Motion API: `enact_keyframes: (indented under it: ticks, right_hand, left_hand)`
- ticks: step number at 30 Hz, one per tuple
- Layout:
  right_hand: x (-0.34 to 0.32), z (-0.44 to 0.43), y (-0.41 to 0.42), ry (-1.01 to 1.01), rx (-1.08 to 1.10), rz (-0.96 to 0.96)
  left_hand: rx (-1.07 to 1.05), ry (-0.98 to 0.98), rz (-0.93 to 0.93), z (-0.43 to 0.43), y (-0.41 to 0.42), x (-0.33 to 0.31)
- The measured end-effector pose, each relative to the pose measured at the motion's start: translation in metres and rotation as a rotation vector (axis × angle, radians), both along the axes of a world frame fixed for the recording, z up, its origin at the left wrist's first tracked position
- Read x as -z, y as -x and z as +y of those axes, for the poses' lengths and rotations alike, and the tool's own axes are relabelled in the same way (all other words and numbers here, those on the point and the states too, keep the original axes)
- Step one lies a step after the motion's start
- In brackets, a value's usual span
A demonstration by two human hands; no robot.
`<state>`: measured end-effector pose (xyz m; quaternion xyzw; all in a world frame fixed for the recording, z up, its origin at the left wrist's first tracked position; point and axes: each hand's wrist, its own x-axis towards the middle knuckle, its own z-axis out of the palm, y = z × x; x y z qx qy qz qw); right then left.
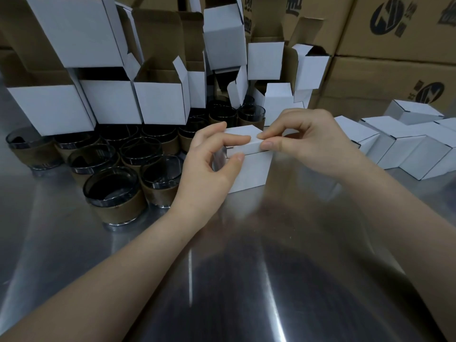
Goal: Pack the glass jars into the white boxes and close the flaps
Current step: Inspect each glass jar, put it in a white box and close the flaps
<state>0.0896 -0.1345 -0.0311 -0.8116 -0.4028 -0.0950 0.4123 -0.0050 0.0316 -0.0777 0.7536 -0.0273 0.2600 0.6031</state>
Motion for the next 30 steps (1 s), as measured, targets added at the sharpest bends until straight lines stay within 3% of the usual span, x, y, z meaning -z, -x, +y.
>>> enact_keyframes:
  ticks: [18, 22, 30]
  right_hand:
    - [-0.012, 0.001, 0.011, 0.370, 0.031, -0.241]
    - [-0.003, 0.007, 0.014, 0.384, 0.047, -0.341]
    - [0.010, 0.012, 0.003, 0.385, 0.099, -0.315]
  left_hand:
    - [-0.026, -0.019, 0.060, -0.003, -0.003, 0.001]
    - [-0.015, -0.042, 0.046, -0.003, -0.003, 0.003]
    - [-0.026, -0.204, 0.020, -0.003, -0.004, 0.011]
